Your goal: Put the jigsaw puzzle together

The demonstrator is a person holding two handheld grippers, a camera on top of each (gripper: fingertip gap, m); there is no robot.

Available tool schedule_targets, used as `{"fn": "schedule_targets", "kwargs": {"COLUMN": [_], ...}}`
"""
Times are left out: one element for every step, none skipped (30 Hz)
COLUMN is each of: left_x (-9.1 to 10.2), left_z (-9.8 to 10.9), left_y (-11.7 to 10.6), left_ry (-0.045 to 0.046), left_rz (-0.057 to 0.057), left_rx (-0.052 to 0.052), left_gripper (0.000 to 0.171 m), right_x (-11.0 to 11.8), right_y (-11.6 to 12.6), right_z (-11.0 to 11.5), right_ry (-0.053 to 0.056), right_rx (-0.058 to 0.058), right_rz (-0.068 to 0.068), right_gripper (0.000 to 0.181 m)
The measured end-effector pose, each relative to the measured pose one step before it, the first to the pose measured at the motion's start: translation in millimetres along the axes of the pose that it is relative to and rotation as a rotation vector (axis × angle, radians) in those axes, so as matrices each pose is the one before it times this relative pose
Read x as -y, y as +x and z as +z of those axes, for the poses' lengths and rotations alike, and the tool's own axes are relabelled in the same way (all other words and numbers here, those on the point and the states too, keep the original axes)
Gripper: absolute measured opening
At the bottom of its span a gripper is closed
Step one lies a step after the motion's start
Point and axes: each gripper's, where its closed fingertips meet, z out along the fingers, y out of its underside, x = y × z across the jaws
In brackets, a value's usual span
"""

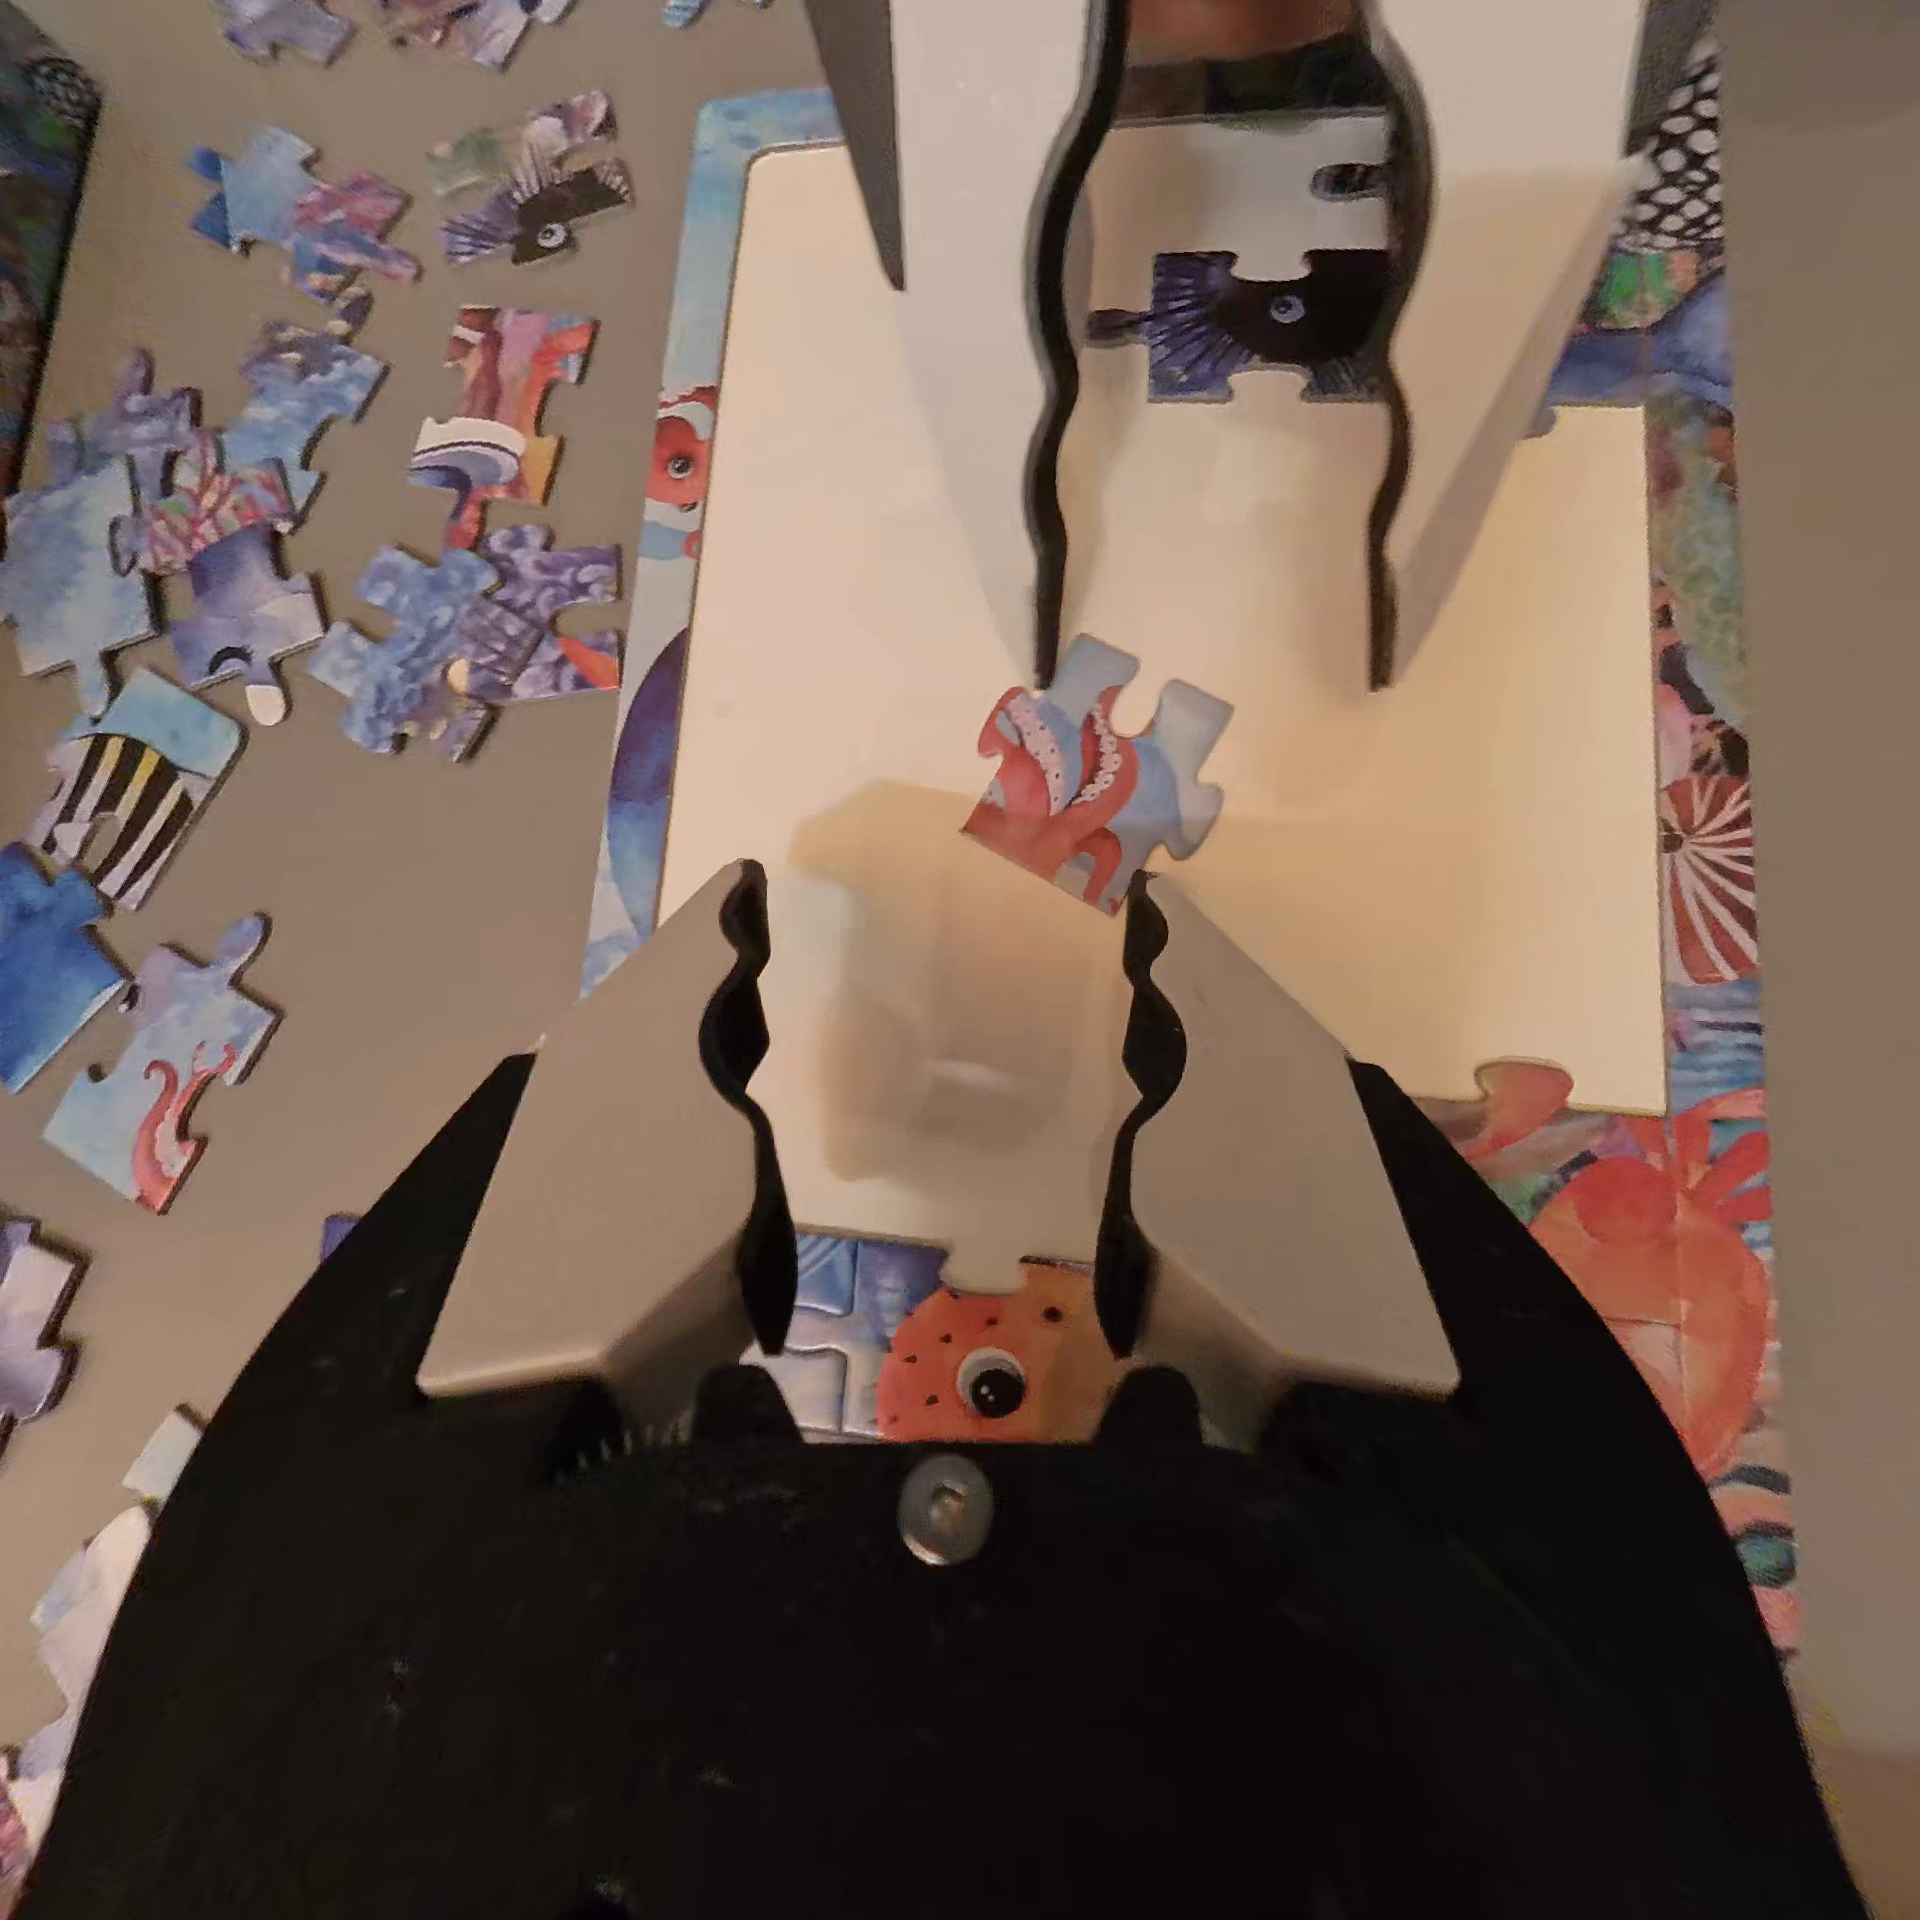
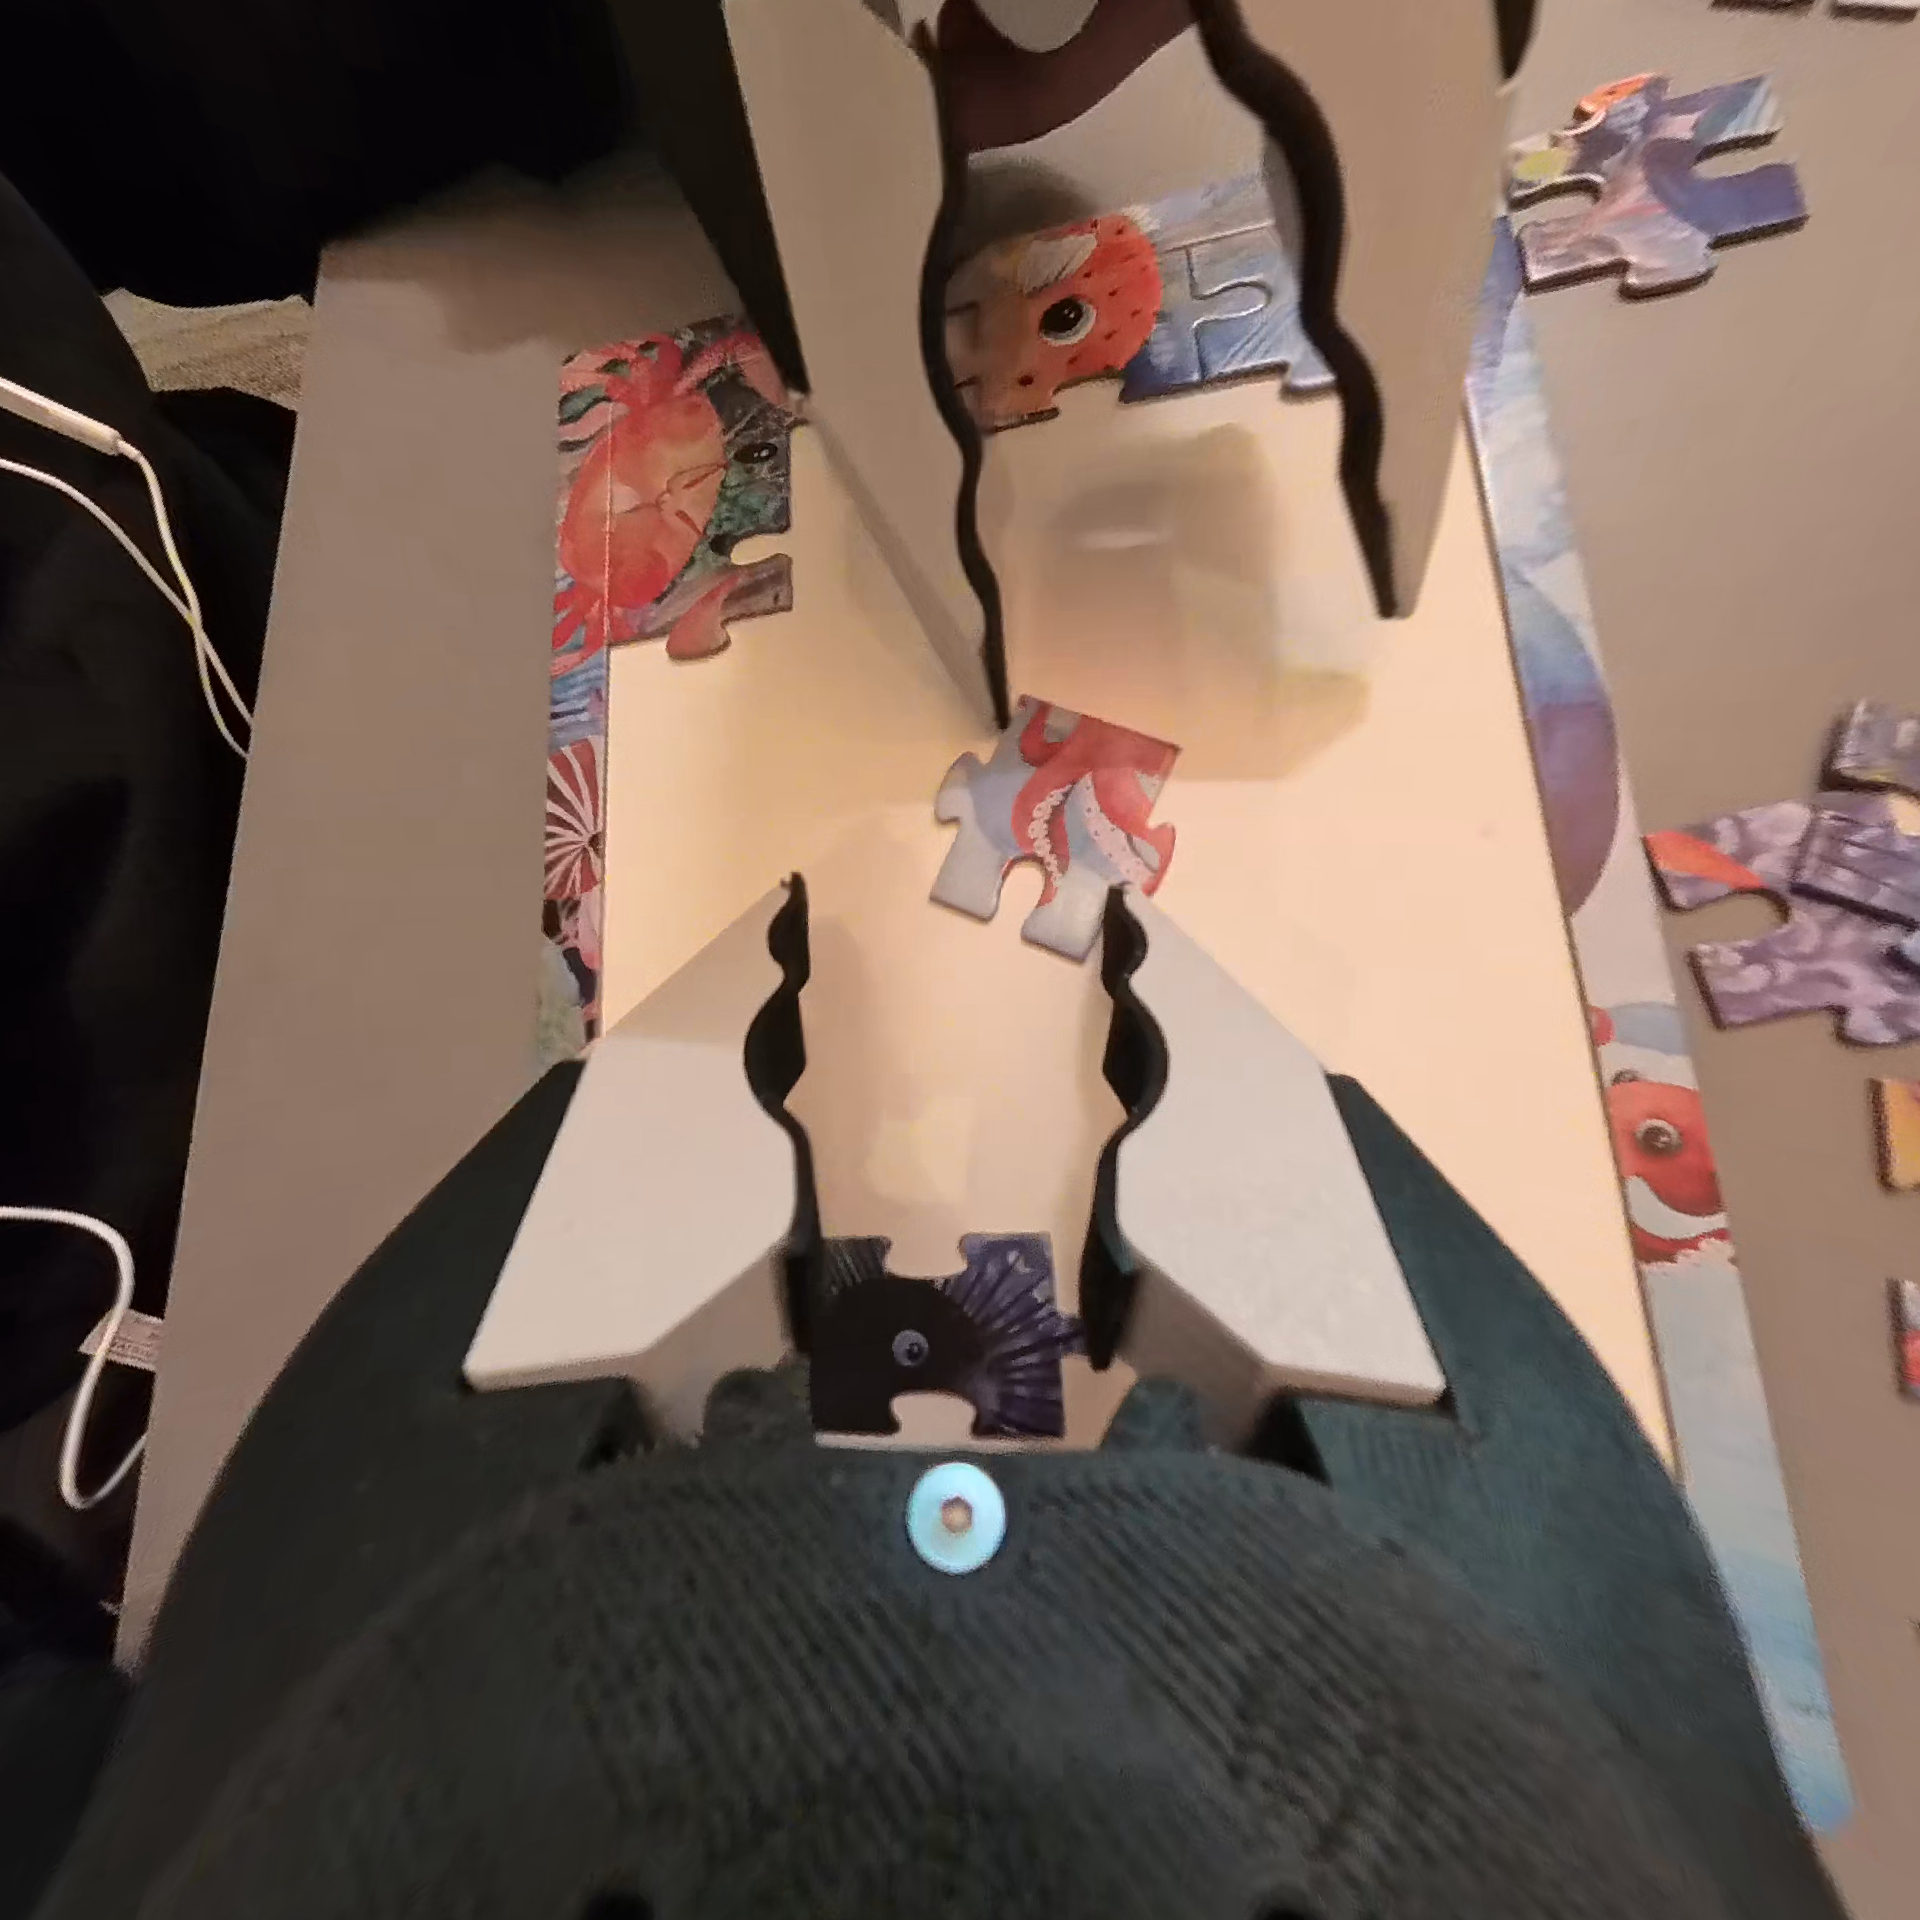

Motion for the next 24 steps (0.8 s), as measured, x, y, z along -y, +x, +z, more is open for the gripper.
{"fn": "schedule_targets", "kwargs": {"left_x": [-1.3,-1.45,-1.19,-1.32,-1.43,0.25,2.38,3.63,4.08,4.83,5.61,5.66,4.99,4.51,3.7,2.82,1.79,1.16,0.51,-0.39,-1.29,-2.46,-3.25,-3.39], "left_z": [-0.23,-1.02,-2.01,-2.48,-2.82,-3.39,-4.42,-5.5,-6.32,-6.65,-6.43,-5.68,-5.06,-4.47,-3.83,-3.53,-2.93,-2.45,-1.83,-1.19,-0.37,0.09,0.69,0.97], "left_y": [-3.63,-3.35,-5.76,-8.56,-4.46,-2.06,-2.94,-5.34,-7.62,-9.2,-7.89,-6.71,-8.06,-8.48,-8.19,-9.03,-9.09,-6.39,-4.89,-5.09,-5.3,-4.72,-4.8,-4.63], "left_ry": [-0.00605,-0.00582,-0.00206,-0.00127,-0.00177,0.01021,0.02229,0.02776,0.02906,0.03284,0.03761,0.03854,0.03403,0.0303,0.02612,0.02142,0.01723,0.0143,0.01256,0.00779,0.00303,-0.00226,-0.00734,-0.00799], "left_rz": [-0.0054,-0.0032,-0.0035,-0.0039,-0.0065,-0.0161,-0.02,-0.0208,-0.0216,-0.0233,-0.0232,-0.0239,-0.0269,-0.0261,-0.0256,-0.0277,-0.0307,-0.0273,-0.023,-0.019,-0.0137,-0.0084,-0.0058,-0.0057], "left_rx": [0.0176,0.0151,0.0298,0.0458,0.0158,-0.0024,-0.0002,0.0132,0.0265,0.036,0.0276,0.0209,0.0295,0.0329,0.0324,0.0362,0.0354,0.017,0.0078,0.0117,0.0142,0.0114,0.0125,0.0131], "left_gripper": [0.069,0.071,0.067,0.065,0.065,0.065,0.064,0.064,0.061,0.058,0.055,0.053,0.051,0.049,0.048,0.046,0.045,0.045,0.045,0.045,0.045,0.044,0.043,0.043], "right_x": [-0.38,-0.28,0.4,1.83,2.77,2.58,1.58,1.92,4.28,6.45,7.32,7.48,7.35,7.12,6.85,7.72,9.31,10.16,9.72,7.62,4.19,0.93,-1.09,-2.17], "right_y": [-1.99,-2.42,-4.19,-6.31,-4.26,1.69,3.76,1.71,1.71,2.29,3.79,7.81,11.87,14.51,17.16,17.66,13.32,9.74,8.97,10.36,11.09,10.39,9.2,7.67], "right_z": [0.48,0.3,0.27,0.72,1.04,0.71,-0.37,-1.39,-2.51,-3.57,-3.93,-4.14,-3.75,-2.47,-0.58,1.41,3.46,5.31,7.08,8.87,10.74,12.2,12.86,12.79], "right_ry": [-0.0043,-0.0018,0.0024,0.0097,0.0125,0.0094,0.0051,0.0104,0.0257,0.0392,0.0441,0.0439,0.0411,0.0316,0.0179,0.0124,0.0168,0.02,0.0142,-0.001,-0.0211,-0.039,-0.0479,-0.0497], "right_rx": [0.008,0.0125,0.0264,0.0397,0.0268,-0.0115,-0.0253,-0.0142,-0.0126,-0.0125,-0.016,-0.034,-0.0515,-0.0602,-0.0698,-0.0694,-0.0392,-0.0123,-0.0038,-0.008,-0.011,-0.0056,-0.0001,0.005], "right_rz": [-0.0016,0.0011,0.0025,0.0043,0.003,-0.0006,-0.0065,-0.0111,-0.0107,-0.0068,-0.0005,0.0043,0.0056,0.0057,0.0107,0.0192,0.0216,0.0193,0.0104,-0.0014,-0.0122,-0.0212,-0.0254,-0.0273], "right_gripper": [0.056,0.054,0.046,0.045,0.047,0.054,0.056,0.054,0.053,0.05,0.05,0.05,0.049,0.048,0.047,0.049,0.049,0.049,0.048,0.047,0.046,0.046,0.048,0.05]}}
